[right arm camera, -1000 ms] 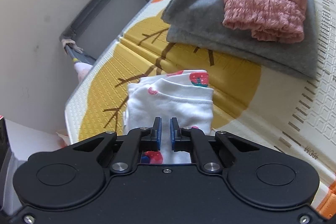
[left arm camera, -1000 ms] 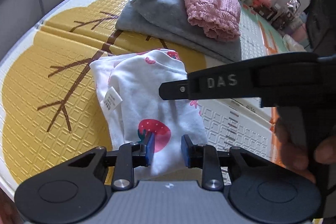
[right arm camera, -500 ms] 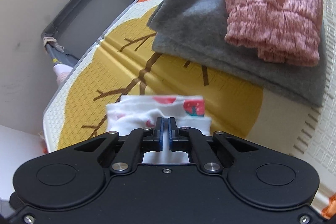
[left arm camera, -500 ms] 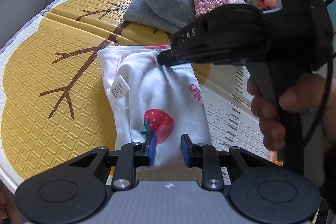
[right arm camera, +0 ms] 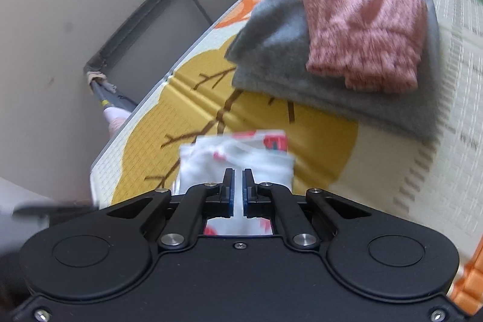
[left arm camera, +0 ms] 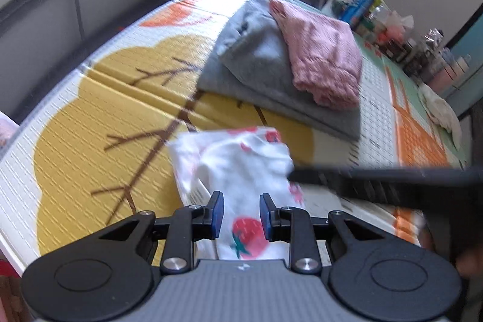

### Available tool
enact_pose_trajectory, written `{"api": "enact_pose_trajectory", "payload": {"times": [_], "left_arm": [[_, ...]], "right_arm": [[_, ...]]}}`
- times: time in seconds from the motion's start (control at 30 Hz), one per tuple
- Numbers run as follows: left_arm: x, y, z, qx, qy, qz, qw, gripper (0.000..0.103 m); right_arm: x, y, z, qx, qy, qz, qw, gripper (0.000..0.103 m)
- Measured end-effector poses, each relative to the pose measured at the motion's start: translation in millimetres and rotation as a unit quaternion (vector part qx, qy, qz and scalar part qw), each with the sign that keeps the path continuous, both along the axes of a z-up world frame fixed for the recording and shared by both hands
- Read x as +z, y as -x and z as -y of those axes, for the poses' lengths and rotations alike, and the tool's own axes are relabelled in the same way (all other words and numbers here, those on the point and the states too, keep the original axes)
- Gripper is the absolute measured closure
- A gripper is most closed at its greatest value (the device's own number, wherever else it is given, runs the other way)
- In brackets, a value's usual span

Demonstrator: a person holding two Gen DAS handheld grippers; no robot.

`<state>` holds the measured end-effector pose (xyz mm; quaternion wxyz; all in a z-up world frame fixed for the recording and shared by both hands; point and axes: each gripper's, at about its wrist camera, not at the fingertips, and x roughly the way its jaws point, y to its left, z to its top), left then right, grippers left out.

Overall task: Fold clothes
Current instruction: 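Carry the shirt with the right gripper beside the grey stack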

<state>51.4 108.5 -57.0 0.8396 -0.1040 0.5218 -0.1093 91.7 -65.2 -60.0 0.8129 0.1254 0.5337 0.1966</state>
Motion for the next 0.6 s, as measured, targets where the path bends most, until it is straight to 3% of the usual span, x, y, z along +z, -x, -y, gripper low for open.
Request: {"api": "enact_pose_trajectory", "payload": {"times": [0.1,0.27,0.6], "left_arm": [[-4,-12,1,0.011,0.004,-0.002,0.9999,0.087],[-12,-25,1,0.028,0.035,-0.014,0.9989,0.093],[-28,-42,4,0.051,-0.009,-0.041,0.9978,0.099]], "right_arm": [[-6,13,5,0.004,-0.004,-0.012,1.000,0.099],[-16,30,2,0.024,-0.004,-0.020,1.000,0.099],[-33,40,-10,0.043,0.021,-0.025,0.999,0.100]]}}
